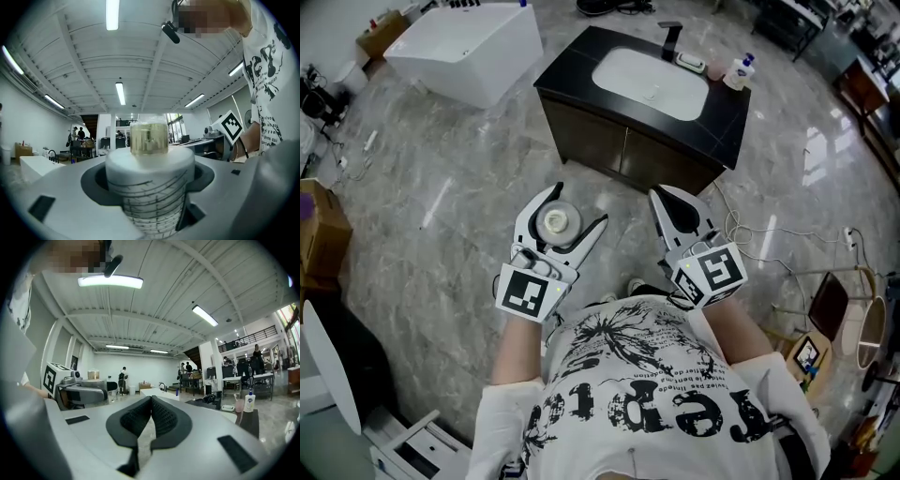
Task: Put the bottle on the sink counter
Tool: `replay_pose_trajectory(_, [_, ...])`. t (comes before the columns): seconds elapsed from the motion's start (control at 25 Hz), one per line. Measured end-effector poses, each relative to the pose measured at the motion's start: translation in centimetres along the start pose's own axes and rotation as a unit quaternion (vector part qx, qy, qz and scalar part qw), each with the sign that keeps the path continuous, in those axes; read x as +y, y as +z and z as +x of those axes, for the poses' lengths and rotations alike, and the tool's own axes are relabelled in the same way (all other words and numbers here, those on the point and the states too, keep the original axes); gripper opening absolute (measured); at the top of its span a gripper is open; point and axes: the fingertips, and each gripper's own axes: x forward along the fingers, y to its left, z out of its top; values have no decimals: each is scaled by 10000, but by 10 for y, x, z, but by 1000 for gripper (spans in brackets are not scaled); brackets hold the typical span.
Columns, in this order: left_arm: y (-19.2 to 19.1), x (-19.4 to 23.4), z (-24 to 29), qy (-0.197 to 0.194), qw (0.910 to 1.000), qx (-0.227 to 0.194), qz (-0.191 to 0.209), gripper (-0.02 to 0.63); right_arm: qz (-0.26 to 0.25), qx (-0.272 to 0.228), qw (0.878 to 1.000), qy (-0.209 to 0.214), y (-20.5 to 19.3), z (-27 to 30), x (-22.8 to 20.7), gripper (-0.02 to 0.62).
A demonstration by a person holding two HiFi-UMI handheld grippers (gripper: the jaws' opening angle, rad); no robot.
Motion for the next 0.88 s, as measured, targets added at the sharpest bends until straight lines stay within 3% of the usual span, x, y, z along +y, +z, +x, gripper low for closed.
replay_pose_trajectory(0.24, [-11,23,12,98,9999,33,-75,350,-32,153,9999,59,-14,27,-10,15])
replay_pose_trajectory(0.48, [-33,66,64,289,9995,112,-20,350,116,182,9996,169,-28,85,-59,15])
replay_pose_trajectory(0.88, [-40,180,243,666,9976,158,30,350,62,133,9985,535,0,239,-214,15])
